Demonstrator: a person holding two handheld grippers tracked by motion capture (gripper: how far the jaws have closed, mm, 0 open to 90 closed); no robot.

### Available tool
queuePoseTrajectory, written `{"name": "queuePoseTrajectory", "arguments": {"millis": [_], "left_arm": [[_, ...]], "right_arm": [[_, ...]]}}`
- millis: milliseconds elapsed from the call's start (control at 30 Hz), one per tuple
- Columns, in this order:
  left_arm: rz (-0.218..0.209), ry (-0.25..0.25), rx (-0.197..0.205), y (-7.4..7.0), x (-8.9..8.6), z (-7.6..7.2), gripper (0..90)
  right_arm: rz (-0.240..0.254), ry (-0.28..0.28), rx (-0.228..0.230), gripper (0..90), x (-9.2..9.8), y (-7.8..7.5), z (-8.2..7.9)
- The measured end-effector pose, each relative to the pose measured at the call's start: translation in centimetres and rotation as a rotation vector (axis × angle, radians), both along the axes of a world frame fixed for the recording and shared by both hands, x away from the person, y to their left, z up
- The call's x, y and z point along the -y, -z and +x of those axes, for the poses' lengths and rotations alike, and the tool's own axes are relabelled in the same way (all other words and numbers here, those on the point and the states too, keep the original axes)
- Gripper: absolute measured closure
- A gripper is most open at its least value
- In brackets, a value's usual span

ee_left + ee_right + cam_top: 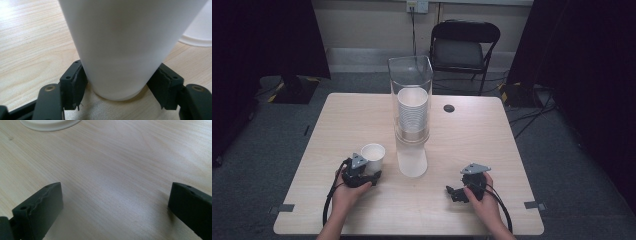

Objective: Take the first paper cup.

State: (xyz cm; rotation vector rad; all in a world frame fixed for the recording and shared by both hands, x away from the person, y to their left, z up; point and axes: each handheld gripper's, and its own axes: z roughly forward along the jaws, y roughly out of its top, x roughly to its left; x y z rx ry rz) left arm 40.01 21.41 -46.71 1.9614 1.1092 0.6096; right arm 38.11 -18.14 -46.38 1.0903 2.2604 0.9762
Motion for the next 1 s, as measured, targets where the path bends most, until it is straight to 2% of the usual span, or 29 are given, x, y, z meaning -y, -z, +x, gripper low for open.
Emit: {"name": "queuePoseTrajectory", "arguments": {"millis": [233,267,400,500,533,567,600,700,1000], "left_arm": [[0.01,-0.01,-0.005,0.0,-0.1,0.0,24.6],[-0.004,-0.019,-0.005,0.1,-0.1,-0.1,24.6],[-0.002,-0.025,-0.009,0.1,-0.4,-0.4,21.9],[-0.004,-0.019,-0.012,0.1,-0.6,-0.8,21.1],[0.019,-0.007,-0.014,0.1,-0.8,-0.8,20.4],[0.0,-0.014,-0.014,0.2,-0.8,-0.9,20.0],[0.019,-0.005,-0.014,0.1,-1.0,-1.0,19.7],[0.021,0.007,-0.022,0.2,-1.2,-1.3,15.3],[0.023,0.014,-0.02,0.3,-1.9,-2.0,14.8]], "right_arm": [[0.001,-0.001,0.0,0.0,0.0,0.0,0.0],[0.0,0.0,0.0,0.0,0.0,0.0,0.0],[0.001,-0.001,0.0,0.0,0.0,0.0,0.0],[0.001,-0.001,0.0,0.0,0.0,0.0,0.0],[0.001,-0.001,0.0,0.0,0.0,0.0,0.0],[0.0,0.0,0.0,0.0,0.0,0.0,0.0],[0.001,-0.001,0.0,0.0,0.0,0.0,0.0],[0.001,-0.001,0.0,0.0,0.0,0.0,0.0],[-0.001,0.014,0.0,0.0,-0.1,0.0,-0.2]]}}
